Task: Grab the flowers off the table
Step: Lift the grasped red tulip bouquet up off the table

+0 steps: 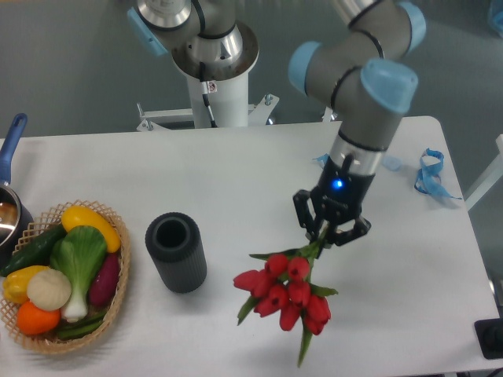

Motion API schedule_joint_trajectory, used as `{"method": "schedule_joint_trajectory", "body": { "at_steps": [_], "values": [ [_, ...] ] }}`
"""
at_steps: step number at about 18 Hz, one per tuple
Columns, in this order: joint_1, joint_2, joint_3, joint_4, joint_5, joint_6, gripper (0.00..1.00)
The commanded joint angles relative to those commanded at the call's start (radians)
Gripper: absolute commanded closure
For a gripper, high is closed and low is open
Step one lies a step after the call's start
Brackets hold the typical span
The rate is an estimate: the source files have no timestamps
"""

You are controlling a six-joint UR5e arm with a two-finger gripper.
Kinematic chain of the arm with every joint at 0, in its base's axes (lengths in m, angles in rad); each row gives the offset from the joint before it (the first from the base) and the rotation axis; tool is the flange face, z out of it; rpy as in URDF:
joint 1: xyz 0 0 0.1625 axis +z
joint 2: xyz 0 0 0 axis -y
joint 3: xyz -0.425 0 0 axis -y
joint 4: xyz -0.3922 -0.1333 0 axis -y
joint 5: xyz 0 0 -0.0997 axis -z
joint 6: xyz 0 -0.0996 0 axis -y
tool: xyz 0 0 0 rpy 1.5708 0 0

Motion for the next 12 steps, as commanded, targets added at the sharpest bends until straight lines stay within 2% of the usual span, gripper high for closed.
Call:
{"method": "schedule_joint_trajectory", "body": {
  "at_steps": [4,12],
  "values": [
    [0.035,0.015,0.008,0.000,-0.137,-0.008,0.90],
    [0.057,0.020,0.014,0.000,-0.183,-0.005,0.90]
  ]
}}
